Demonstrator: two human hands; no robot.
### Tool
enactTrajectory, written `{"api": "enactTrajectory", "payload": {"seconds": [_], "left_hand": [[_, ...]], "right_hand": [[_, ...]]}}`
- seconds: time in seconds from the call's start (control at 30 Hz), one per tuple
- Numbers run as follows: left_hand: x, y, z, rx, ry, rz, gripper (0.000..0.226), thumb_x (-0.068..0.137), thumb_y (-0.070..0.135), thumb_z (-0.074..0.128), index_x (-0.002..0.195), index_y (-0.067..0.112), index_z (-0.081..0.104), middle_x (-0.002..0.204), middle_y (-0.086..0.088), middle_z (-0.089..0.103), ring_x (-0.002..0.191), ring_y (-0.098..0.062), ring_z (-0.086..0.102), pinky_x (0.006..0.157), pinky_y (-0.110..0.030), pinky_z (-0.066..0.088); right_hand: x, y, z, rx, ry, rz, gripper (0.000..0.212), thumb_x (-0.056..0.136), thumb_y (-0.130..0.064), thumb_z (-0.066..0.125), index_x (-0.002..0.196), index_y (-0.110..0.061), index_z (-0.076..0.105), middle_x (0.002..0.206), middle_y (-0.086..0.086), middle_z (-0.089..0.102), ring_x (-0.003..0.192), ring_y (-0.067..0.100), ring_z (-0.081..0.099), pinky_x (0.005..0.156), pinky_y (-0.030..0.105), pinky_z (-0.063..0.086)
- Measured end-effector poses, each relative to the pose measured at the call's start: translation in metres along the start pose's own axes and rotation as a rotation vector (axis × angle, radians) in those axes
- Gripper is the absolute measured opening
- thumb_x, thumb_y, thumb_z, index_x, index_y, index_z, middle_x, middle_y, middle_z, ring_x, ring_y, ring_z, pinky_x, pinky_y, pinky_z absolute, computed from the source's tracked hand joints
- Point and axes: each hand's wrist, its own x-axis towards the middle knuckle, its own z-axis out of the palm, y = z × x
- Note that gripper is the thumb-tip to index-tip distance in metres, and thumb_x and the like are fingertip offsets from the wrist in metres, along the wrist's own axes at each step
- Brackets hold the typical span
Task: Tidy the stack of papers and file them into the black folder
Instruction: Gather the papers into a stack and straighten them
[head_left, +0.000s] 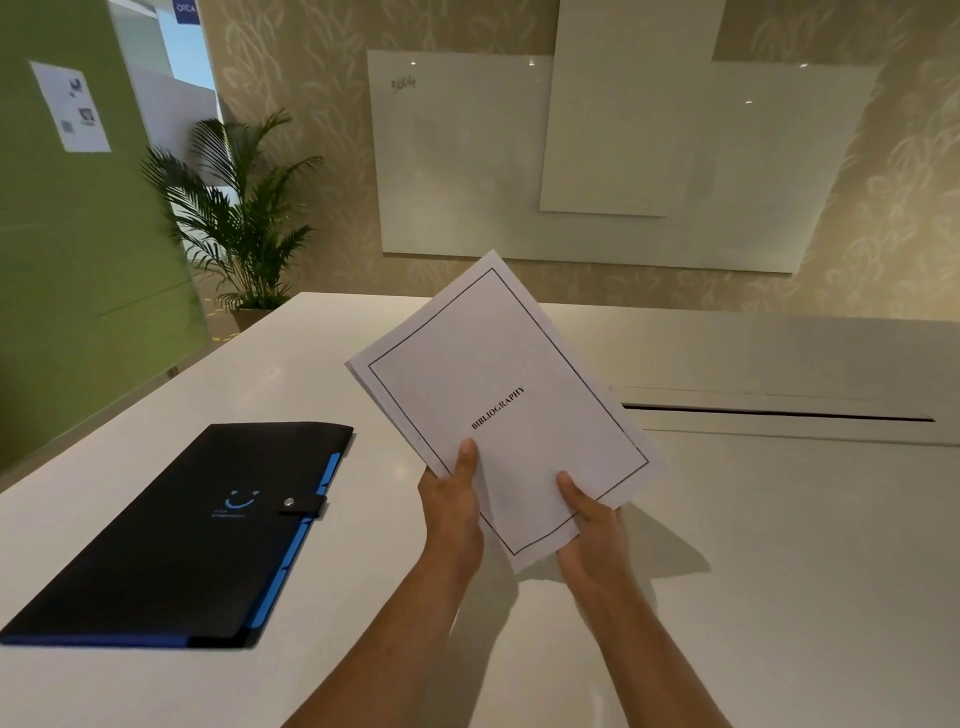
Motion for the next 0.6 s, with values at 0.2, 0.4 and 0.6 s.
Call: {"api": "enactTrajectory", "payload": {"seconds": [0.2, 0.4, 0.6], "left_hand": [[0.002, 0.002, -0.01, 0.035, -0.136, -0.095, 0.042, 0.084, 0.023, 0.071, 0.124, 0.017, 0.058, 0.115, 0.0, 0.071, 0.106, -0.022, 0.066, 0.092, -0.042, 0.052], [0.02, 0.02, -0.03, -0.001, -0.305, -0.085, 0.025, 0.079, 0.004, 0.07, 0.102, 0.015, 0.071, 0.105, -0.006, 0.074, 0.105, -0.024, 0.067, 0.076, -0.031, 0.058], [0.056, 0.062, -0.055, 0.325, -0.303, 0.016, 0.032, 0.084, 0.007, 0.069, 0.113, 0.018, 0.062, 0.106, -0.008, 0.073, 0.096, -0.027, 0.068, 0.072, -0.037, 0.056]], "right_hand": [[0.008, -0.02, 0.0, -0.195, 0.029, -0.094, 0.038, 0.079, -0.002, 0.075, 0.116, -0.006, 0.067, 0.112, 0.012, 0.075, 0.101, 0.028, 0.072, 0.074, 0.035, 0.06], [0.027, -0.063, -0.023, -0.487, 0.099, -0.17, 0.02, 0.08, 0.003, 0.075, 0.095, -0.01, 0.072, 0.089, 0.003, 0.079, 0.08, 0.02, 0.076, 0.062, 0.032, 0.062], [0.041, -0.097, -0.033, -0.604, 0.049, -0.18, 0.022, 0.078, 0.008, 0.074, 0.094, -0.007, 0.073, 0.089, 0.004, 0.079, 0.08, 0.022, 0.076, 0.063, 0.03, 0.06]]}}
